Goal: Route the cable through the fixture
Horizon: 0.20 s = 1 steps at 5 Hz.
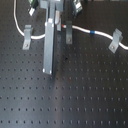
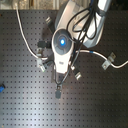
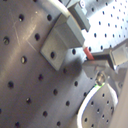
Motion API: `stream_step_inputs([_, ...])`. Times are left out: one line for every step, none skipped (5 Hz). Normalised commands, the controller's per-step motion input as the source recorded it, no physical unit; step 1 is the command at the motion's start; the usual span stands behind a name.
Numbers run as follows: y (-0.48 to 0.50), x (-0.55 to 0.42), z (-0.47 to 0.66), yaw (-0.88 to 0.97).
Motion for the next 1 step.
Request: stream_step_inputs([-0.003, -0.011, 0.75, -0.24])
